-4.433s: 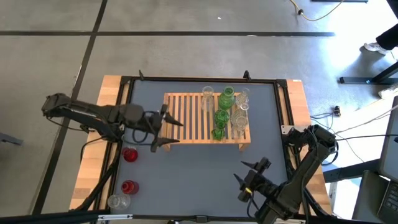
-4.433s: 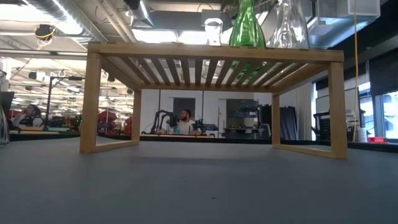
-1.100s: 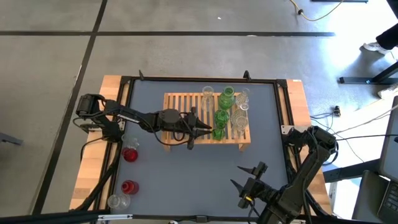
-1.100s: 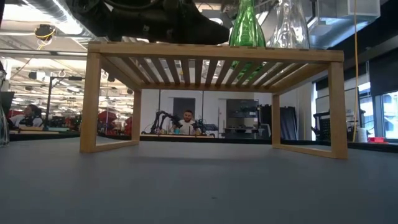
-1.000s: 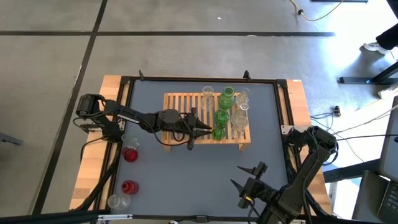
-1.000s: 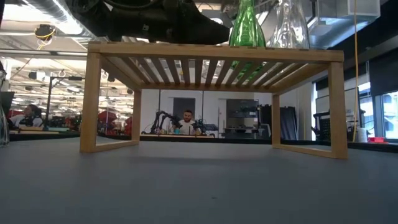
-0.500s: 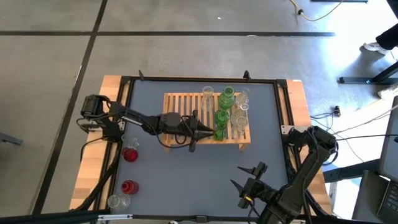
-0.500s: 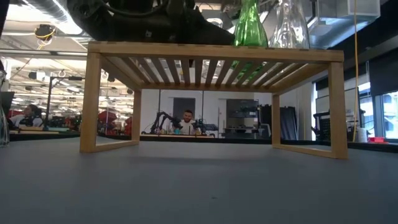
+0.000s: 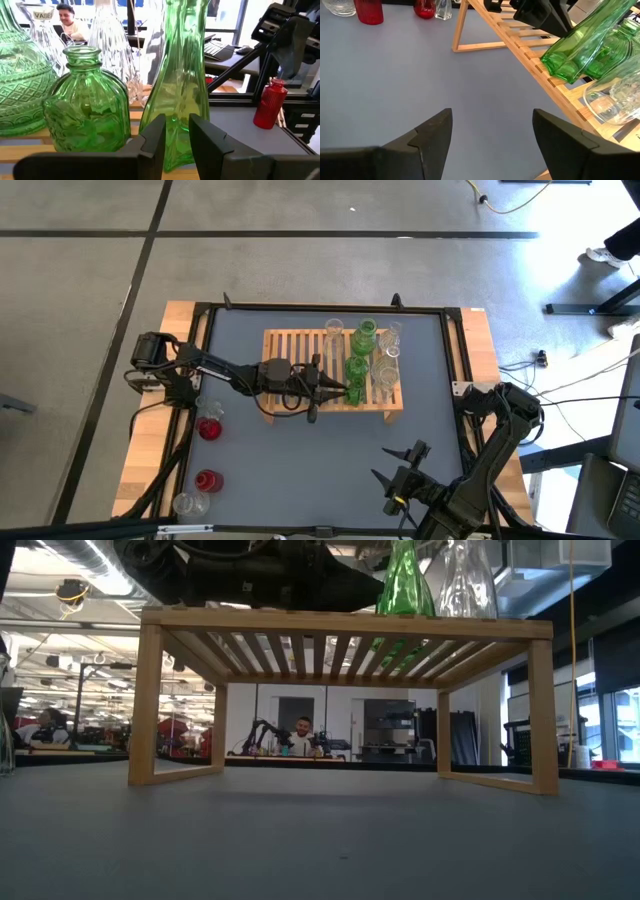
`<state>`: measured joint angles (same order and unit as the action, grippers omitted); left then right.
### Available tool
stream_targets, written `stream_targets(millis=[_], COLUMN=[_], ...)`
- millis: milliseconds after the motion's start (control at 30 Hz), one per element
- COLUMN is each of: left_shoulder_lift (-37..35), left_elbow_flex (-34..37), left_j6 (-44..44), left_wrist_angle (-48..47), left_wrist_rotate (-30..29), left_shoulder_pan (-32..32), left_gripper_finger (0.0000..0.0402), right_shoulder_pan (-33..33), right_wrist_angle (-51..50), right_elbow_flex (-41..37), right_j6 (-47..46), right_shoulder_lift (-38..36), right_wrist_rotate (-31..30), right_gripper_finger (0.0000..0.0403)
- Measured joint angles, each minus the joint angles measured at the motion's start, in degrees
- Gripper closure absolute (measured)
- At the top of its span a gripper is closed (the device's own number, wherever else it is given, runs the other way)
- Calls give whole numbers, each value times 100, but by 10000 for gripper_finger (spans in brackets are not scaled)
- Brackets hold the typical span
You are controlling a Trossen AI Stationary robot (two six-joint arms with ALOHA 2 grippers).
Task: Sort vases onto shelf
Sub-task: Put the transparent bottle on the shelf
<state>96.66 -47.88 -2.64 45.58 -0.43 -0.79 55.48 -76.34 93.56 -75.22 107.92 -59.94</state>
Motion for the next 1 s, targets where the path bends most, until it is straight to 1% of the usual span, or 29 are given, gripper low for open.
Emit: stream_targets(millis=[167,300,433,633,767,900,1000], left_shoulder_lift=[3,-256,-812,-1951,-2635,-3141,-3385], left_elbow_flex=[0,4,4,7,4,4,4], left_j6=[-21,-32,-161,-170,-226,-429,-631], left_wrist_angle=[-11,-295,-1081,-2267,-2940,-3649,-4105], left_wrist_rotate=[-4,29,33,-31,-66,-52,-304], left_shoulder_pan=[13,2,-29,-308,-549,-769,-891], left_gripper_finger=[324,324,324,324,324,324,323], right_shoulder_pan=[0,0,-36,-88,-116,-125,-125], right_wrist_angle=[1,-6,14,251,504,804,1193], right_elbow_flex=[0,0,0,0,0,0,0], right_j6=[-63,12,34,45,72,146,405], right_shoulder_lift=[0,0,0,0,0,0,0], right_wrist_rotate=[4,1,-37,7,-344,-666,-812], right_gripper_finger=[139,139,139,139,139,139,139])
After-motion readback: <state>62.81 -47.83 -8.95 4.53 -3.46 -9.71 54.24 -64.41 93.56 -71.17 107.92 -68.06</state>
